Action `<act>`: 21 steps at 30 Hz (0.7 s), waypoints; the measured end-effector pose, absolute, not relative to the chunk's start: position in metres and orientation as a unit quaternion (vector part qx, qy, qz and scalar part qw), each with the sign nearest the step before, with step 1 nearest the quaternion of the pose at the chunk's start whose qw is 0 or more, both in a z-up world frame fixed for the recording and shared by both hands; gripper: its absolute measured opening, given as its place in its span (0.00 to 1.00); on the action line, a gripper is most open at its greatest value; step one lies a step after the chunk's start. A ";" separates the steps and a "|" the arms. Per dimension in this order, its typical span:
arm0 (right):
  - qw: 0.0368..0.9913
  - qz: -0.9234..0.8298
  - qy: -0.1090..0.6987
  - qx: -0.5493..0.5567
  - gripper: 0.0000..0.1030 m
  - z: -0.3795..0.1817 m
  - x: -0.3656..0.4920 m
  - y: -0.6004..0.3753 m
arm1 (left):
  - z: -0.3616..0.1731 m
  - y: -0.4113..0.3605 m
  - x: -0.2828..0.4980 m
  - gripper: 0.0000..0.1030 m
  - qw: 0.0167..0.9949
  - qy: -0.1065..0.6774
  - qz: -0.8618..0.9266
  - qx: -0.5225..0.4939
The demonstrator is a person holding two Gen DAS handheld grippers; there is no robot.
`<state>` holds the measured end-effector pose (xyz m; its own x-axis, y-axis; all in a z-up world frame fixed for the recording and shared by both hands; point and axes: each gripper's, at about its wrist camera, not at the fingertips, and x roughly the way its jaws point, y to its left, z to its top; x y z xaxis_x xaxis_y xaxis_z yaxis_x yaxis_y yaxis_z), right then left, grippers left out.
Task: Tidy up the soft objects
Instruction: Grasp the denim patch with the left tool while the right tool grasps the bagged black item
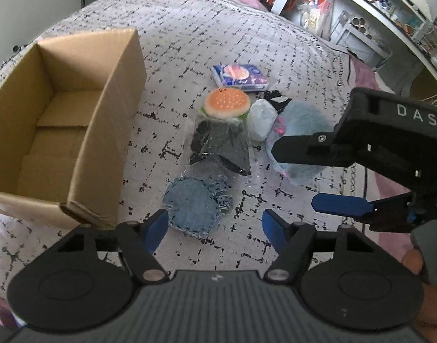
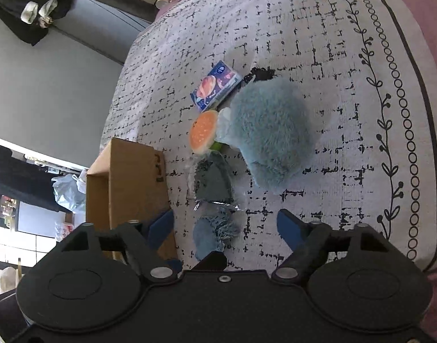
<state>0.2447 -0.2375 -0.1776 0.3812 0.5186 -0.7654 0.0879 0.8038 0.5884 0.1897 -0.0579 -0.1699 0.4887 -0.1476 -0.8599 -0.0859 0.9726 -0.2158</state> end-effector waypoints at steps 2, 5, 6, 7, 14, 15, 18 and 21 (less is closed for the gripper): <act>0.777 0.139 0.546 0.280 0.67 -0.183 0.248 -0.235 | -0.176 -0.058 0.194 0.63 0.852 0.509 -0.015 -0.119; 0.769 0.150 0.553 0.283 0.61 -0.190 0.254 -0.230 | -0.184 -0.059 0.199 0.62 0.851 0.510 -0.006 -0.125; 0.768 0.152 0.553 0.285 0.60 -0.192 0.255 -0.229 | -0.187 -0.059 0.201 0.62 0.850 0.511 -0.002 -0.127; 0.768 0.152 0.553 0.285 0.60 -0.193 0.256 -0.228 | -0.189 -0.059 0.202 0.62 0.850 0.511 0.001 -0.129; 0.765 0.150 0.550 0.299 0.59 -0.203 0.265 -0.223 | -0.203 -0.049 0.212 0.46 0.840 0.518 0.025 -0.160; 0.765 0.148 0.550 0.301 0.59 -0.205 0.266 -0.222 | -0.204 -0.047 0.213 0.41 0.838 0.519 0.027 -0.166; 0.764 0.141 0.548 0.311 0.59 -0.210 0.270 -0.222 | -0.205 -0.043 0.211 0.38 0.836 0.518 0.032 -0.180; 0.756 0.136 0.551 0.326 0.59 -0.215 0.275 -0.220 | -0.204 -0.041 0.211 0.34 0.834 0.515 0.035 -0.194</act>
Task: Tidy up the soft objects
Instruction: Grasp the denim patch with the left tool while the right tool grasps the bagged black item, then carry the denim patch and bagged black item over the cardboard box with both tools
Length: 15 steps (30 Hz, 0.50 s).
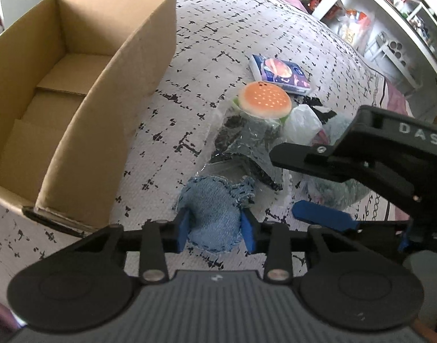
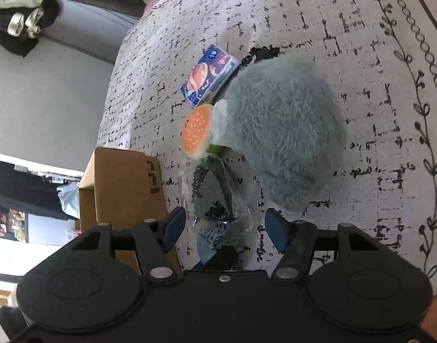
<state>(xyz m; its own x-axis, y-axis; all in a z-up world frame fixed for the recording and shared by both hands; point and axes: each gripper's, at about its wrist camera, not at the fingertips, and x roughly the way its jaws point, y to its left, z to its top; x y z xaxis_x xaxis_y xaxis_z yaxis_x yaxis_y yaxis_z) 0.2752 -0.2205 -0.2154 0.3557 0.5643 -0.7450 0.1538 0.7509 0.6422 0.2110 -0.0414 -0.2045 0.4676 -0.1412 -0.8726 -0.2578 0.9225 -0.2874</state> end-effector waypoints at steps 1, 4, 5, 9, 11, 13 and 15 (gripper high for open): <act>0.755 0.135 0.550 0.329 0.59 -0.217 0.276 -0.220 | -0.204 -0.040 0.211 0.34 0.834 0.514 0.035 -0.199; 0.758 0.137 0.543 0.334 0.59 -0.218 0.278 -0.217 | -0.203 -0.038 0.211 0.33 0.832 0.513 0.033 -0.207; 0.760 0.137 0.542 0.332 0.59 -0.218 0.279 -0.216 | -0.203 -0.037 0.211 0.33 0.832 0.513 0.032 -0.209; 0.759 0.135 0.549 0.323 0.38 -0.224 0.284 -0.211 | -0.204 -0.035 0.211 0.33 0.831 0.513 0.030 -0.213; 0.747 0.142 0.559 0.330 0.28 -0.229 0.285 -0.210 | -0.203 -0.035 0.211 0.33 0.831 0.513 0.028 -0.215; 0.745 0.146 0.561 0.331 0.19 -0.229 0.283 -0.211 | -0.202 -0.036 0.210 0.33 0.831 0.513 0.024 -0.214; 0.753 0.150 0.551 0.327 0.13 -0.223 0.279 -0.212 | -0.200 -0.037 0.209 0.32 0.831 0.512 0.021 -0.216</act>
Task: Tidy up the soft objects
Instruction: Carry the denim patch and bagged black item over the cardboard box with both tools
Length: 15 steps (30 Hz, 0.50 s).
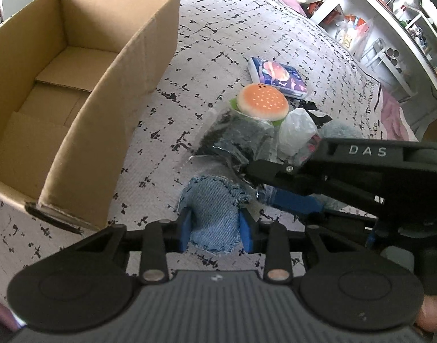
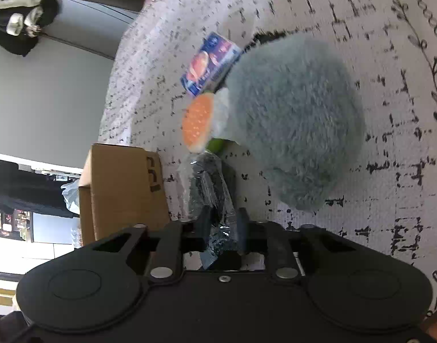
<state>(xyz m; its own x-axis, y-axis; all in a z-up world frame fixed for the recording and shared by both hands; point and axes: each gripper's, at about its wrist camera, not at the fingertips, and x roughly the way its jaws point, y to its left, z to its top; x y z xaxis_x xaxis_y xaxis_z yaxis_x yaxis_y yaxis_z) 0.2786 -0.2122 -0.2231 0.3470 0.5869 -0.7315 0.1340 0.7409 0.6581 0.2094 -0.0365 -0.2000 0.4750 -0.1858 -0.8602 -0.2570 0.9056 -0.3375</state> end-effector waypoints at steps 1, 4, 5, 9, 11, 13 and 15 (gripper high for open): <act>0.757 0.155 0.546 0.325 0.11 -0.220 0.276 -0.213 | -0.198 -0.037 0.208 0.32 0.831 0.511 0.019 -0.218; 0.765 0.159 0.535 0.320 0.08 -0.213 0.267 -0.216 | -0.190 -0.038 0.205 0.31 0.836 0.505 0.016 -0.215; 0.768 0.159 0.531 0.320 0.08 -0.210 0.265 -0.217 | -0.188 -0.038 0.204 0.31 0.837 0.503 0.016 -0.215; 0.783 0.163 0.513 0.313 0.07 -0.196 0.254 -0.220 | -0.175 -0.037 0.197 0.31 0.842 0.495 0.015 -0.214; 0.790 0.168 0.503 0.308 0.06 -0.188 0.247 -0.221 | -0.168 -0.036 0.192 0.31 0.845 0.491 0.014 -0.211; 0.797 0.170 0.496 0.300 0.06 -0.183 0.243 -0.219 | -0.160 -0.036 0.187 0.31 0.848 0.488 0.013 -0.207; 0.806 0.166 0.488 0.292 0.05 -0.176 0.239 -0.219 | -0.154 -0.036 0.183 0.31 0.851 0.484 0.013 -0.202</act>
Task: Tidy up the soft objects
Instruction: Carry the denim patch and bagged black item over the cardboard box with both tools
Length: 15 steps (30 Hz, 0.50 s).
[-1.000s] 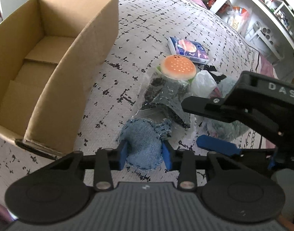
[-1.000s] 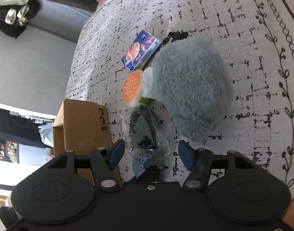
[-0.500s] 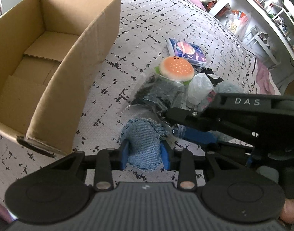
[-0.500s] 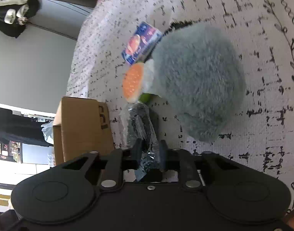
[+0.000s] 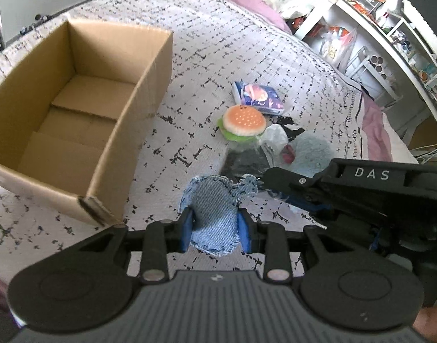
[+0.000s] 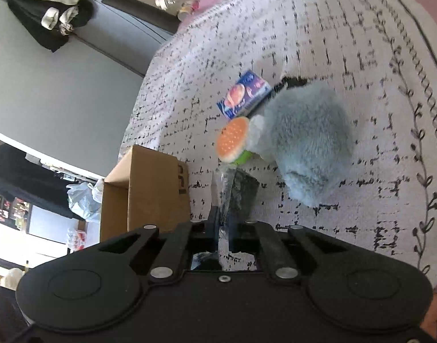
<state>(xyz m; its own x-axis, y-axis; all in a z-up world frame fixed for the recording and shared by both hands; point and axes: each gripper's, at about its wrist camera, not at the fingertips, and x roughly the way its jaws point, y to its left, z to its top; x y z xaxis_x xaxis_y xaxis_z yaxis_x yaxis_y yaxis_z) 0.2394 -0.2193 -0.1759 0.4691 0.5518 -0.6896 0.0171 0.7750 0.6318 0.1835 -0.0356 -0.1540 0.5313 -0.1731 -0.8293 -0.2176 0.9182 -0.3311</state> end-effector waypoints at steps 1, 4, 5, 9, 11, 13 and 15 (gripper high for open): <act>0.809 0.165 0.485 0.289 0.05 -0.173 0.238 -0.219 | -0.150 -0.035 0.181 0.31 0.853 0.481 0.013 -0.199; 0.819 0.160 0.478 0.275 0.05 -0.164 0.233 -0.218 | -0.140 -0.034 0.177 0.31 0.856 0.476 0.012 -0.200; 0.822 0.159 0.475 0.271 0.05 -0.161 0.231 -0.218 | -0.136 -0.033 0.175 0.31 0.858 0.474 0.010 -0.199; 0.838 0.154 0.464 0.244 0.05 -0.146 0.222 -0.213 | -0.122 -0.033 0.172 0.31 0.864 0.465 0.003 -0.192; 0.841 0.154 0.462 0.235 0.05 -0.141 0.218 -0.209 | -0.115 -0.032 0.171 0.31 0.867 0.461 0.000 -0.189; 0.845 0.150 0.460 0.228 0.05 -0.136 0.212 -0.205 | -0.110 -0.031 0.170 0.31 0.869 0.458 -0.003 -0.185; 0.850 0.147 0.454 0.221 0.05 -0.130 0.208 -0.202 | -0.106 -0.029 0.167 0.31 0.871 0.456 -0.007 -0.182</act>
<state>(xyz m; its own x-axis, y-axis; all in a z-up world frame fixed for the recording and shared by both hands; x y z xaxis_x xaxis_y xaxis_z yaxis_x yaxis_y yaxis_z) 0.2076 -0.2018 -0.1301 0.5441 0.4508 -0.7076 -0.0488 0.8590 0.5097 0.1673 -0.0291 -0.1060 0.5842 -0.1770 -0.7920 -0.1541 0.9340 -0.3224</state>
